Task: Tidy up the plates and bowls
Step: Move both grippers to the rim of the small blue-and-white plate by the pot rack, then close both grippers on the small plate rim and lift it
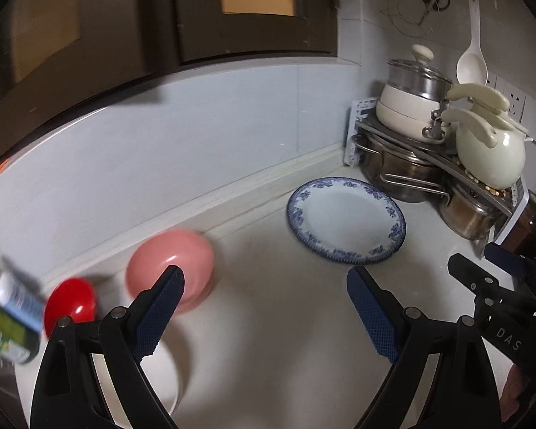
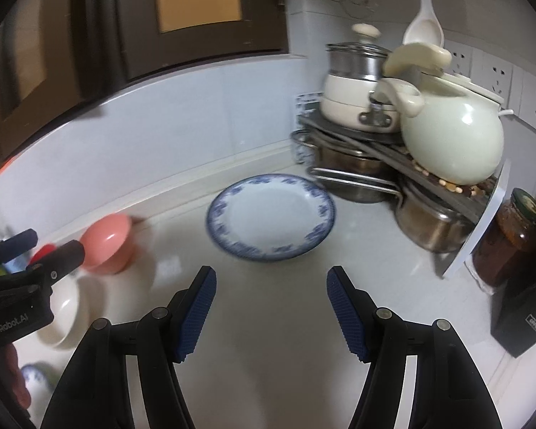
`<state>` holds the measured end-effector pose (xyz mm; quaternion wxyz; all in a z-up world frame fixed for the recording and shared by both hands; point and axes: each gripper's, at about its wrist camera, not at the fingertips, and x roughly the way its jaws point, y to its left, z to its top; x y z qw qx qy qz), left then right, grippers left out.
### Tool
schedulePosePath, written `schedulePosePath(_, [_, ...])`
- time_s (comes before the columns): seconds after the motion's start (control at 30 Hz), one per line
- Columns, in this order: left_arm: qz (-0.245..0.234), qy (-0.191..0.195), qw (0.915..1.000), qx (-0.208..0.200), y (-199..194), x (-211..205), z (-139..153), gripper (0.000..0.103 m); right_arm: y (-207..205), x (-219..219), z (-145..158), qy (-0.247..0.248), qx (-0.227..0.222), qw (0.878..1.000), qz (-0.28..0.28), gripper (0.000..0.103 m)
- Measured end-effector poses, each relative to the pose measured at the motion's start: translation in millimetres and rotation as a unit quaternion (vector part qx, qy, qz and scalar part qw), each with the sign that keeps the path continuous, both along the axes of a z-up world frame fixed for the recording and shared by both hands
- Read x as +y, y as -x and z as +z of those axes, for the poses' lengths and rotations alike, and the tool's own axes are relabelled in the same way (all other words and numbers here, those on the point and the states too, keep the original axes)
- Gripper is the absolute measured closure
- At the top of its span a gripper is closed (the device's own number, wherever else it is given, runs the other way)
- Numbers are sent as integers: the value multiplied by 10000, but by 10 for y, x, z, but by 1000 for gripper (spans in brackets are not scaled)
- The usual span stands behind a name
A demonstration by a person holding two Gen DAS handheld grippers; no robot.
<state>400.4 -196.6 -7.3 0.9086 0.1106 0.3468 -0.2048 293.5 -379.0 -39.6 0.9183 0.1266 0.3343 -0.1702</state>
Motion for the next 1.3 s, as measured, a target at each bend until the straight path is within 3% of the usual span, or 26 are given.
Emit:
schedulePosePath(0.37, [-227,127,9988,406,-660,-577,-314,10,-532,-582,-327,-347,52,9976,-601,38])
schedulePosePath(0.73, [-66,121,9965,824,-1241,-1005,-826,13,-995,-1108,-753,-649,108,9924,-1038,38])
schedulePosePath(0.83, [71,31,9955,942,-1397,-1059,-975,19,-1129,-1167,-889,-724,152,9913,-1088,38])
schedulePosePath(0.97, [82,-133,9953,953,-1530,-1134,-1108,22,-1273,-1208,-1050,-756,240,9911,-1071,38])
schedulePosePath(1.2, [-1,-72,9938,1112,-1670,-1270,-1246,23,-1409,-1368,-1269,-1078,337,9871,-1132,38])
schedulePosePath(1.3, [-26,-95,9930,1177,-1710,-1307,-1302,30,-1429,-1402,-1326,-1188,345,9855,-1161,38])
